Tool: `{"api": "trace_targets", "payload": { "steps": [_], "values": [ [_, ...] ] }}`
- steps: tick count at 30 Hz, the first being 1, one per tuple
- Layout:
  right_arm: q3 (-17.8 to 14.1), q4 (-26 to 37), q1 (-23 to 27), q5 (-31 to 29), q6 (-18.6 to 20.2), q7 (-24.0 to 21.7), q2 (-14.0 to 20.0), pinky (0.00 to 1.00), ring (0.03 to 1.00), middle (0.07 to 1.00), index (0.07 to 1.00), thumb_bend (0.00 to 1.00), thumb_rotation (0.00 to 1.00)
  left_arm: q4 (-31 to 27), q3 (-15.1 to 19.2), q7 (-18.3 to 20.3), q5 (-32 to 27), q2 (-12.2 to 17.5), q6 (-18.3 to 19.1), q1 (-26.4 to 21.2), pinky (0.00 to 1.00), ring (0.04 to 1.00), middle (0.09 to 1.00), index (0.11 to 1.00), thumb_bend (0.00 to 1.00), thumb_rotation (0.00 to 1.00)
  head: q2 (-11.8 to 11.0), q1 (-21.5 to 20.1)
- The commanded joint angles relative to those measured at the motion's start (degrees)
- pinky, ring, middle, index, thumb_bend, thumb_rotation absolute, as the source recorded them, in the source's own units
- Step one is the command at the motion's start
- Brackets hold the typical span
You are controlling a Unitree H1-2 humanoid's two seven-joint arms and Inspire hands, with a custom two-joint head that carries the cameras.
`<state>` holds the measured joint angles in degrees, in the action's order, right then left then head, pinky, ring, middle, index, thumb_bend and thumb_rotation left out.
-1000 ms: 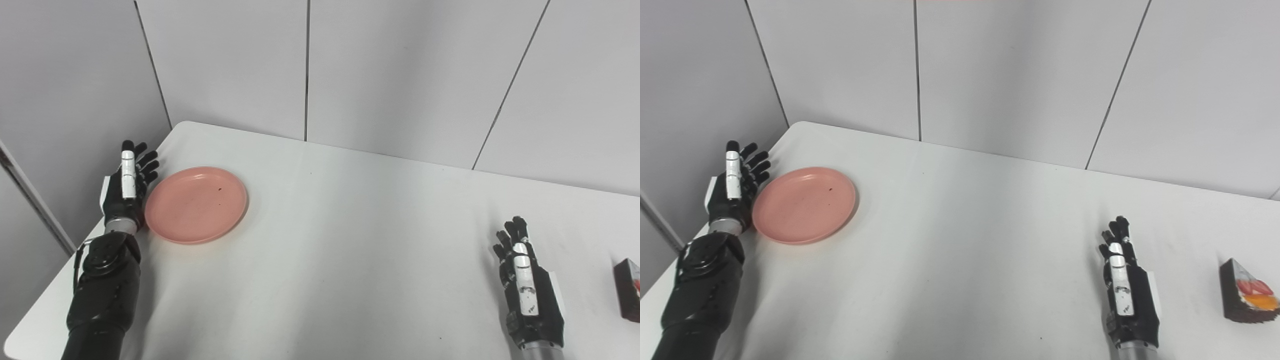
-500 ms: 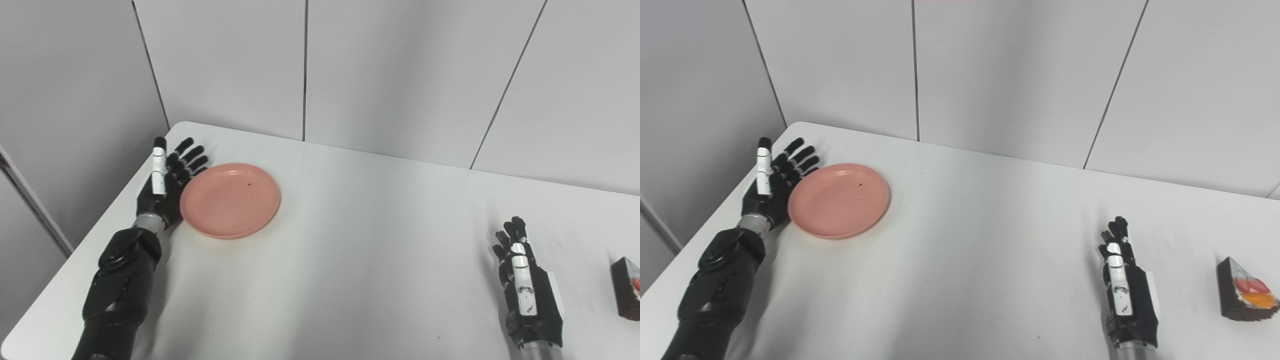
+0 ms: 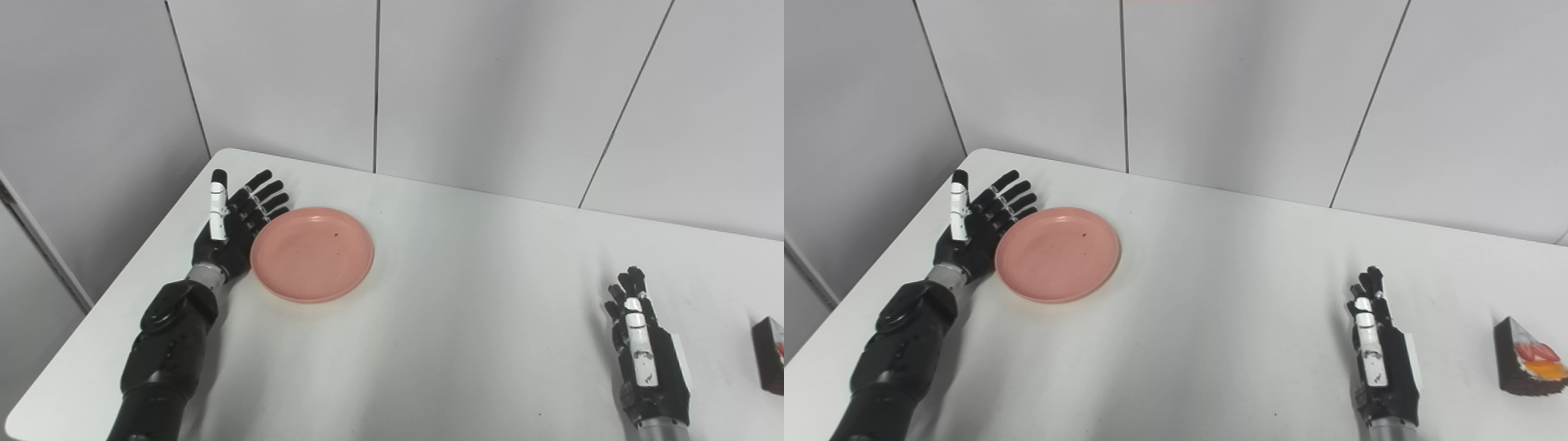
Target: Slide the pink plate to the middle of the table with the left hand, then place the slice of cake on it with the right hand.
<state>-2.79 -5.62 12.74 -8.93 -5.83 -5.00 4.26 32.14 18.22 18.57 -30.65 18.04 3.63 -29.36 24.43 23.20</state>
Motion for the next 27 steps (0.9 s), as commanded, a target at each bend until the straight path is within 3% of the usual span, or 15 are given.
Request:
{"api": "trace_targets", "payload": {
  "steps": [1, 13, 18, 24, 27],
  "values": [
    [-0.23, 1.09, 1.37, 0.23, -1.34, -0.12, 0.15, 1.0, 1.0, 1.0, 1.0, 0.55, 0.84, -1.24, -0.84, 0.02, -0.09, -1.68, 1.84, -0.95, 0.81, 0.814, 0.821, 0.805, 0.87, 1.0, 0.03, -0.07],
    [-0.13, 1.27, 1.37, 0.17, -1.26, -0.26, 0.32, 1.0, 1.0, 1.0, 1.0, 0.56, 0.84, -2.96, -5.96, -4.89, 5.7, -9.33, 0.7, -0.54, 0.84, 0.868, 0.864, 0.851, 0.85, 0.95, 0.07, -0.24],
    [-0.08, 1.4, 1.44, 0.81, -1.15, 0.15, 0.17, 1.0, 1.0, 1.0, 1.0, 0.56, 0.84, -4.28, -7.97, -7.32, 9.1, -12.7, -1.21, 0.34, 0.85, 0.881, 0.877, 0.87, 0.84, 0.99, 0.16, -0.69],
    [-0.26, -0.41, 1.75, 0.4, -3.5, -0.07, -0.64, 1.0, 1.0, 1.0, 1.0, 0.54, 0.83, -7.16, -10.24, -10.51, 13.49, -15.84, -2.93, 2.65, 0.89, 0.906, 0.9, 0.895, 0.85, 1.0, 1.31, -6.07],
    [0.07, -2.06, 1.95, 1.79, -5.15, 0.58, -1.29, 1.0, 1.0, 1.0, 1.0, 0.54, 0.84, -8.72, -10.91, -10.36, 13.7, -17.18, -3.82, 4.35, 0.92, 0.932, 0.926, 0.918, 0.83, 1.0, 2.1, -11.86]
  ]
}}
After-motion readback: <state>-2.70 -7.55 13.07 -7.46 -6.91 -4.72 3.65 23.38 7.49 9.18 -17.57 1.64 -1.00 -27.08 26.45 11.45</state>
